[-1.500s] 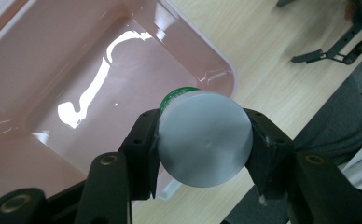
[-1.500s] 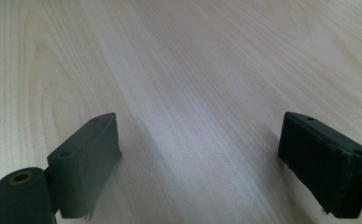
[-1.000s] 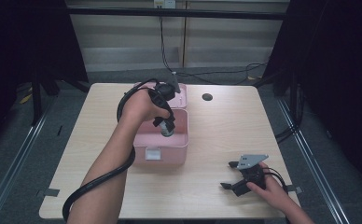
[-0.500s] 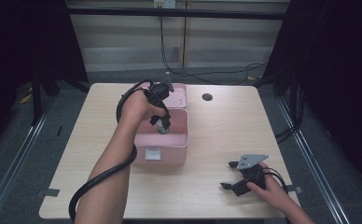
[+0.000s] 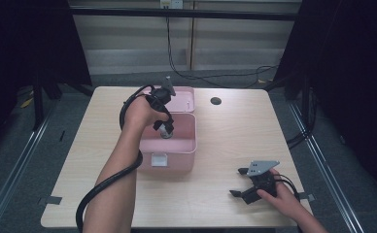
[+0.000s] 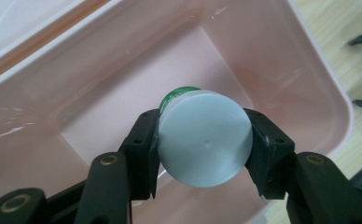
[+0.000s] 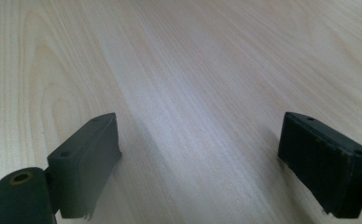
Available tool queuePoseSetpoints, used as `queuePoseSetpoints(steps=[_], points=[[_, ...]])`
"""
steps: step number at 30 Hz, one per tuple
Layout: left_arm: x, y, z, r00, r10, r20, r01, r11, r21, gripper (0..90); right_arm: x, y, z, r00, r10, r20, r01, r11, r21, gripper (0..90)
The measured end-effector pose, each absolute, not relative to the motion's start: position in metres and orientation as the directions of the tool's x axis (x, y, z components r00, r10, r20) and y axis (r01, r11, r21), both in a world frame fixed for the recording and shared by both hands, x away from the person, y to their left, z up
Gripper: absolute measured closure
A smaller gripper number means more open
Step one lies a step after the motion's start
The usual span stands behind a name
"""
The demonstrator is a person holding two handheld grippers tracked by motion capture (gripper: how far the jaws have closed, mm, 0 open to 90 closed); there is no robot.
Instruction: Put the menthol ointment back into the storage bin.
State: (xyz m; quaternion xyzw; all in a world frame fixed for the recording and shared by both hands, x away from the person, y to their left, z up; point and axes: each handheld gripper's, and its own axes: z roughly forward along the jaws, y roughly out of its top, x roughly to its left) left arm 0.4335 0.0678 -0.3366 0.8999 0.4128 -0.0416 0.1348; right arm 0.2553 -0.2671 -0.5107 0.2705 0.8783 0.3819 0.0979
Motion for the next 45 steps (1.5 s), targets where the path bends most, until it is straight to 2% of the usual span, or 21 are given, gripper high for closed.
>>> queuePoseSetpoints(steps=[31,45], points=[[0.45,0.079,-0.374,0.564,0.809,-0.168,0.822,-0.53,0.209,50.1,0.255,-0.267,-0.511,-0.834,0.55,0.034,0.4,0.562,0.724,12.2],[0.455,0.091,-0.396,0.484,0.86,-0.159,0.871,-0.456,0.185,50.1,0.255,-0.267,-0.511,-0.834,0.55,0.034,0.4,0.561,0.725,12.2]])
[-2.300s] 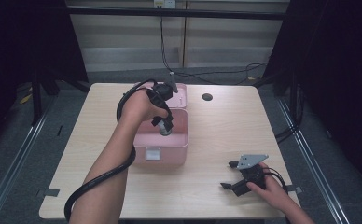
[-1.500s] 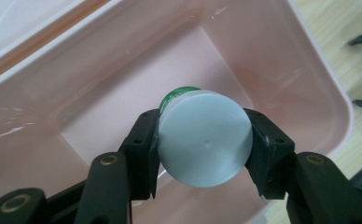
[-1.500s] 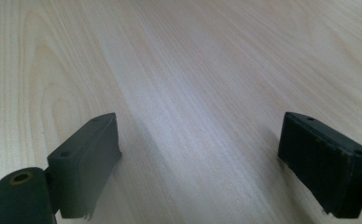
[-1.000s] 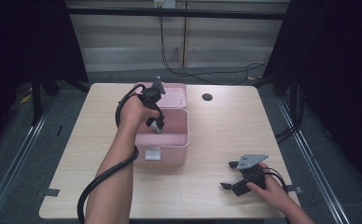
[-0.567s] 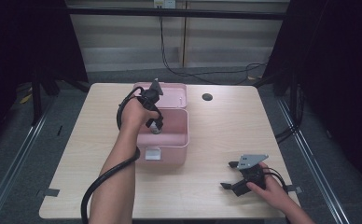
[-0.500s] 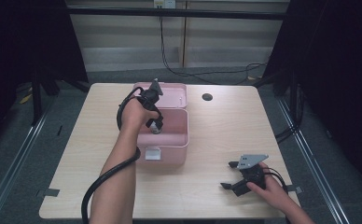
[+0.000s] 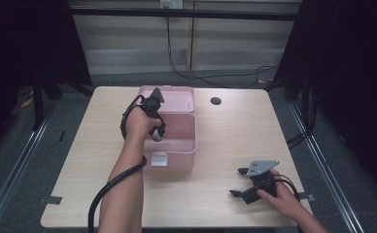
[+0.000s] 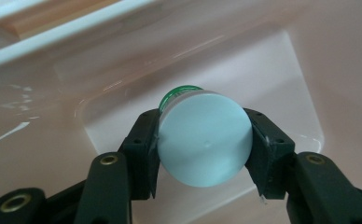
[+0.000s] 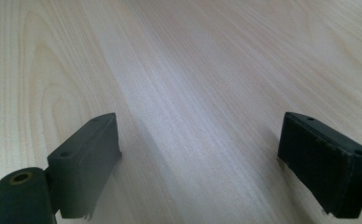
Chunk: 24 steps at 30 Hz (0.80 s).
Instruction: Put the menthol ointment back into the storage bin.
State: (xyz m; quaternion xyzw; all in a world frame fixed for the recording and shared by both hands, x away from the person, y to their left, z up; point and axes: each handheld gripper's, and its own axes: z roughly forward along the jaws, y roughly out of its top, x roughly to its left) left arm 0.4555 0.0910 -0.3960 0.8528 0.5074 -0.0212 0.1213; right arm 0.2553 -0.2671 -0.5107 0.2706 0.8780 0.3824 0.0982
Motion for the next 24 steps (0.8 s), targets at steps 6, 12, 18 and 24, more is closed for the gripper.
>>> queuePoseSetpoints(steps=[6,12,18,24], points=[[0.457,0.092,-0.403,0.471,0.868,-0.157,0.878,-0.444,0.181,50.1,0.255,-0.267,-0.511,-0.834,0.55,0.035,0.4,0.561,0.725,12.2],[0.458,0.092,-0.409,0.463,0.874,-0.152,0.882,-0.436,0.179,50.0,0.255,-0.267,-0.511,-0.834,0.55,0.034,0.4,0.561,0.725,12.2],[0.459,0.089,-0.413,0.469,0.872,-0.138,0.878,-0.444,0.181,50.0,0.255,-0.267,-0.511,-0.834,0.55,0.034,0.4,0.561,0.725,12.2],[0.459,0.084,-0.417,0.476,0.869,-0.135,0.874,-0.45,0.184,50.0,0.255,-0.267,-0.511,-0.835,0.55,0.034,0.4,0.562,0.724,12.1]])
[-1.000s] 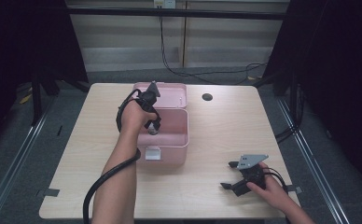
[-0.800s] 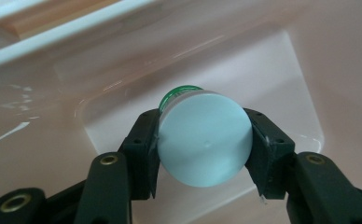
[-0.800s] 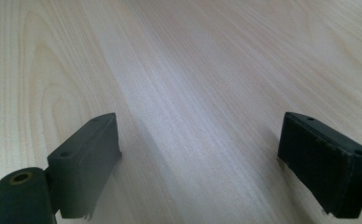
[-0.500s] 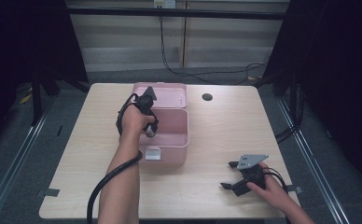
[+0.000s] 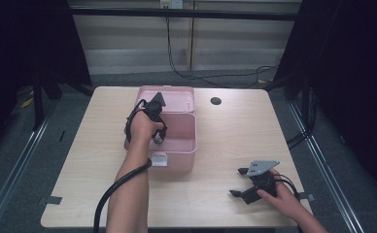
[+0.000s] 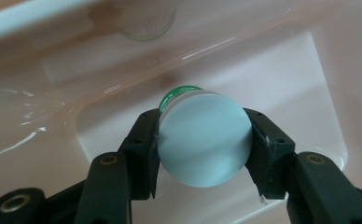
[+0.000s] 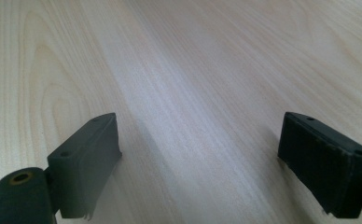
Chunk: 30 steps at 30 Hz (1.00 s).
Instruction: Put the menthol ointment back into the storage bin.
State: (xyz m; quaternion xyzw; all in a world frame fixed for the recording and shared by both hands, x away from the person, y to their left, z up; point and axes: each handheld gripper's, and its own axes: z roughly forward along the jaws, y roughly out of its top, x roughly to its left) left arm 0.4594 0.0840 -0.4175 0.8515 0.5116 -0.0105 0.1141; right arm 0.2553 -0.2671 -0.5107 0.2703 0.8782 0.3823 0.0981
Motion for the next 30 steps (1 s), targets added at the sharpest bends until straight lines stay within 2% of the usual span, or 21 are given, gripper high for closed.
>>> queuePoseSetpoints(steps=[30], points=[[0.461,0.077,-0.433,0.507,0.856,-0.101,0.854,-0.483,0.193,49.9,0.255,-0.267,-0.511,-0.834,0.55,0.035,0.399,0.559,0.727,12.1]])
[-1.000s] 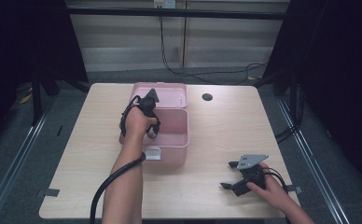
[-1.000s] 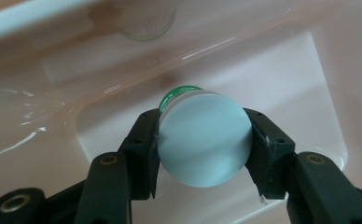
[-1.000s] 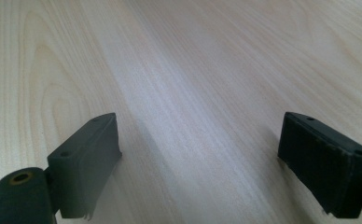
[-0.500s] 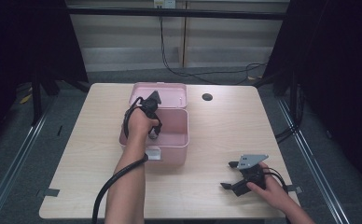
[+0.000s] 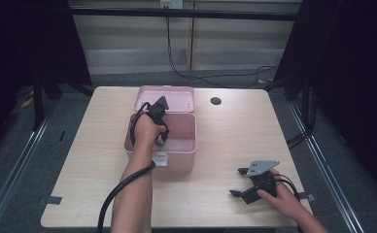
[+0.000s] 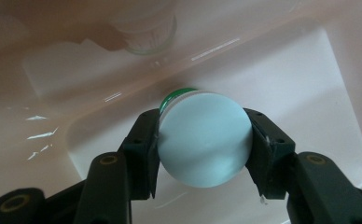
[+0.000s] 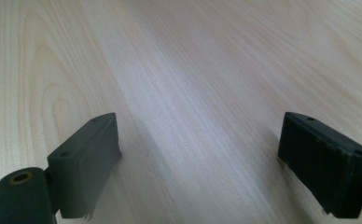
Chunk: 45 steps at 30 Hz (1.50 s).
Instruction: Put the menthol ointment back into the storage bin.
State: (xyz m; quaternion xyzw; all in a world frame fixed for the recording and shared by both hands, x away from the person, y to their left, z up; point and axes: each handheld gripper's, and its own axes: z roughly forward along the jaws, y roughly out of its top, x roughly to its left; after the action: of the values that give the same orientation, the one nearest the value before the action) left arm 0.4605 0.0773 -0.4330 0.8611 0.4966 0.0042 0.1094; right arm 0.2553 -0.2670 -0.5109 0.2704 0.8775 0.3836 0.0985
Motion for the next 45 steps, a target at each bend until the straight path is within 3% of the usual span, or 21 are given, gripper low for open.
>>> queuePoseSetpoints(steps=[27,45], points=[[0.462,0.076,-0.441,0.519,0.85,-0.089,0.847,-0.496,0.191,49.4,0.255,-0.267,-0.511,-0.834,0.55,0.035,0.399,0.559,0.726,12.2],[0.458,0.08,-0.43,0.466,0.876,-0.122,0.878,-0.441,0.186,31.8,0.255,-0.267,-0.511,-0.835,0.55,0.034,0.4,0.561,0.725,12.2]])
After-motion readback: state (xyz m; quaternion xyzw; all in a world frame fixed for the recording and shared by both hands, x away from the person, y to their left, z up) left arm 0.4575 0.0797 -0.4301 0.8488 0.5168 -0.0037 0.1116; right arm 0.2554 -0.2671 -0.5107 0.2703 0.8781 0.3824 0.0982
